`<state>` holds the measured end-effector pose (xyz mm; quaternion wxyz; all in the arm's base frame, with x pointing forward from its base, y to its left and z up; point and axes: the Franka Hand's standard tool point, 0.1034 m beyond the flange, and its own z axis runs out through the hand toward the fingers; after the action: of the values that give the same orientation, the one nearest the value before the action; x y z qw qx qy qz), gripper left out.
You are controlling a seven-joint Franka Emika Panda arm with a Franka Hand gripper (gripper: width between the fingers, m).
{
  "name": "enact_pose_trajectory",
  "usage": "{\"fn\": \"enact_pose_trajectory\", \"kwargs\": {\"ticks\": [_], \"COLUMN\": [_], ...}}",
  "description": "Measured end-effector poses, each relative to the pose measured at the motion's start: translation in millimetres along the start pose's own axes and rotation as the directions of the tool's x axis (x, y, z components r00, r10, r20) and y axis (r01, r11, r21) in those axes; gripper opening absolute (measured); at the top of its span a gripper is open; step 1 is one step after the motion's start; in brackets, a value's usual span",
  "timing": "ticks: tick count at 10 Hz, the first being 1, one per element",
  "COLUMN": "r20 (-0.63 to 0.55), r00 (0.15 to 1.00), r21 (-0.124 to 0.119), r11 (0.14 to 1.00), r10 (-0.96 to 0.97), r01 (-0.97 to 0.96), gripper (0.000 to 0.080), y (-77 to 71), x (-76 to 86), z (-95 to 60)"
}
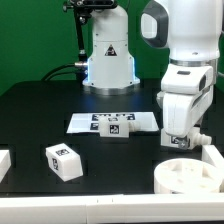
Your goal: Assemble stool
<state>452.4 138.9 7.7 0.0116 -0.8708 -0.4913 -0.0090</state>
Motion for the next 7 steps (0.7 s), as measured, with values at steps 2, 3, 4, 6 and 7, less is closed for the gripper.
{"fn": "enact_pose_trajectory", "kwargs": {"ticks": [2, 3, 4, 6, 7], "r20": [0.001, 0.001, 0.001, 0.020, 0.035], "r00": [1.000, 1.000, 1.000, 0.987, 0.967], "r21": [0.001, 0.001, 0.001, 0.009, 0.027], "r11": [1.000, 1.000, 1.000, 0.987, 0.967], "r10": [0.000, 0.000, 0.000, -0.159, -0.253], "r01": [0.000, 0.000, 0.000, 0.159, 0.252], "gripper": [0.0521, 0.0383, 0.0320, 0.0320, 0.0320], "y": [-0.1, -0.1, -0.1, -2.7, -6.2], "x": [-0.3, -0.4, -0.4, -0.9, -2.0], "z": [0.4, 0.6, 0.6, -2.3, -5.6]}}
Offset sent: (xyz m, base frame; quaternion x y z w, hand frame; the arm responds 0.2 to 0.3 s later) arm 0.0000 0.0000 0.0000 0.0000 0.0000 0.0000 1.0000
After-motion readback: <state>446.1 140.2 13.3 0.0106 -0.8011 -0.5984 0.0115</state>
